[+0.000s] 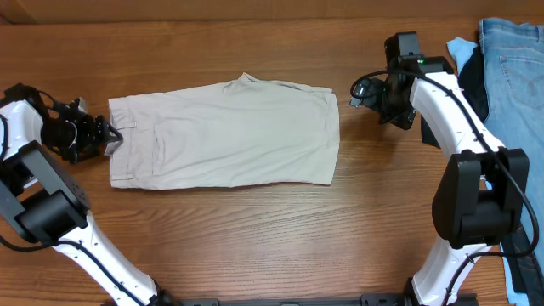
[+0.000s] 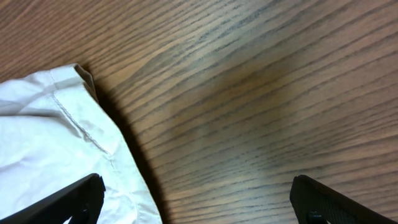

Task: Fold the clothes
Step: 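Grasp the left end of the beige trousers with the left gripper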

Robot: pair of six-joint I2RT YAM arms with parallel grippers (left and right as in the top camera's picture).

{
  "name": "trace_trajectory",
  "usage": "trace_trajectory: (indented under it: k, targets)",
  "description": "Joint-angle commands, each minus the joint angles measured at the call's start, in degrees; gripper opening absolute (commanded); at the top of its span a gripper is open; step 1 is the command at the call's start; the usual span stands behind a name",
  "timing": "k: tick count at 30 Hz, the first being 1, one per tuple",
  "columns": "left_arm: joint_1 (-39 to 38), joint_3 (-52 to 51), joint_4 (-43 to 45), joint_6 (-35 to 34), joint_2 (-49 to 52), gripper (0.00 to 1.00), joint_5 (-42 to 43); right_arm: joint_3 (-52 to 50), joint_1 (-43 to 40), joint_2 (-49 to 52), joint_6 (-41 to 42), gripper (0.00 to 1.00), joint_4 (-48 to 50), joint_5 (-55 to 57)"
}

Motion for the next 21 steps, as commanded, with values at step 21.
trace_trajectory:
  k: [21]
  targets:
    - [-5.42,-0.70,-0.09,4.48,10.97,0.51,6.45,0.74,0.26,-0.59,-0.37,1.00,0.81,-3.54]
